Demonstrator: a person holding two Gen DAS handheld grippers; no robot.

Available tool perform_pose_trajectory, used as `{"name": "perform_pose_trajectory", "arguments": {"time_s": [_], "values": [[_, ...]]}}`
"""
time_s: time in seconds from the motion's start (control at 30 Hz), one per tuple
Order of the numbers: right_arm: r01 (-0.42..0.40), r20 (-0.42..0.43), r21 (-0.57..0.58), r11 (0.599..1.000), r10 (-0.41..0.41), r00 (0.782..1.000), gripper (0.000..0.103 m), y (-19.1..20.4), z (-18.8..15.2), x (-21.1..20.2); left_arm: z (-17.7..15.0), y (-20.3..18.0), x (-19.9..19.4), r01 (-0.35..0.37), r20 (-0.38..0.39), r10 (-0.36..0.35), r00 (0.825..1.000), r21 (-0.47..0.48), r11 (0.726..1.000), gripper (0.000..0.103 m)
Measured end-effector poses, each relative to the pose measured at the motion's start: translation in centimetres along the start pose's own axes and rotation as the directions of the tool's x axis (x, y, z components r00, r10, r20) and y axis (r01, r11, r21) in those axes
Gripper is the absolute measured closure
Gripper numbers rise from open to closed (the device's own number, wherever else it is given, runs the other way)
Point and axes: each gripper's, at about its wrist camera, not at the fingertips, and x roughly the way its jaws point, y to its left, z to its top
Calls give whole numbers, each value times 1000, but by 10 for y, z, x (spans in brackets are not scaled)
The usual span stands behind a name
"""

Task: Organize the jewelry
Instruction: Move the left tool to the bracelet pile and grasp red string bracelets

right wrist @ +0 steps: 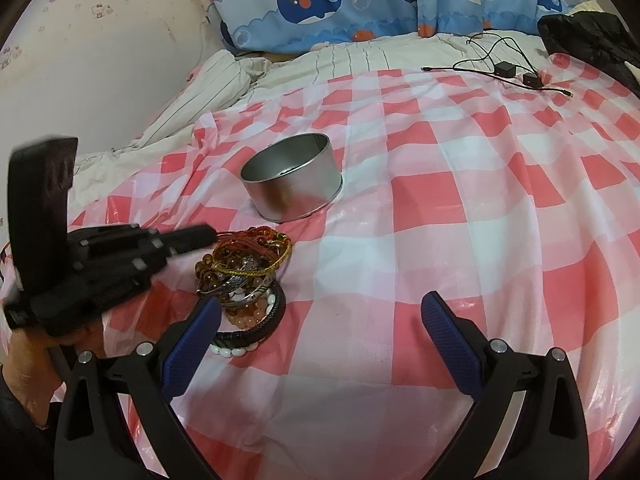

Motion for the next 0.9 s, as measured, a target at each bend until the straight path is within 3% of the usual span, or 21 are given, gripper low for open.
{"name": "perform_pose_trajectory", "arguments": {"time_s": [0.1,0.23,0.27,0.3,0.33,0.37,0.43,0.47,0.5,0.57,0.67,0.77,0.9], "values": [[0,-4,-12,1000,0,1000,7,3,-1,1,2,15,-17,60,70,-54,996,-94,994,103],[-3,-14,-10,1000,3,1000,7,4,-2,5,2,5,-19,30,54,-30,998,-9,1000,100],[-5,-15,-9,1000,4,1000,7,5,-2,5,1,1,-14,19,34,-19,999,21,1000,86],[-6,-17,-8,1000,6,1000,7,5,-3,5,0,-5,-8,0,15,-1,1000,57,998,59],[-8,-18,-8,1000,8,1000,7,5,-3,5,0,-8,-7,-18,15,17,1000,80,997,48],[-10,-19,-8,1000,10,1000,7,5,-3,6,-1,-14,-4,-38,24,36,999,117,992,45],[-14,-20,-7,1000,13,1000,7,6,-3,6,-1,-19,4,-60,4,60,998,158,986,45],[-17,-20,-7,1000,17,1000,7,6,-3,6,-2,-19,8,-67,-9,69,998,158,985,52],[-20,-20,-8,1000,20,1000,7,7,-3,6,-4,-17,13,-72,-36,78,996,151,986,79],[-25,-20,-9,1000,25,999,7,7,-4,6,-6,-10,25,-99,-100,112,989,128,987,101],[-29,-21,-11,1000,28,999,7,9,-4,6,-6,-1,18,-26,-89,30,996,53,998,102],[-29,-20,-9,1000,29,999,7,9,-4,6,0,12,-2,80,3,-80,997,-60,995,102],[-16,-19,-27,1000,16,1000,7,12,-5,6,4,36,-29,186,151,-159,976,-187,965,102]]}}
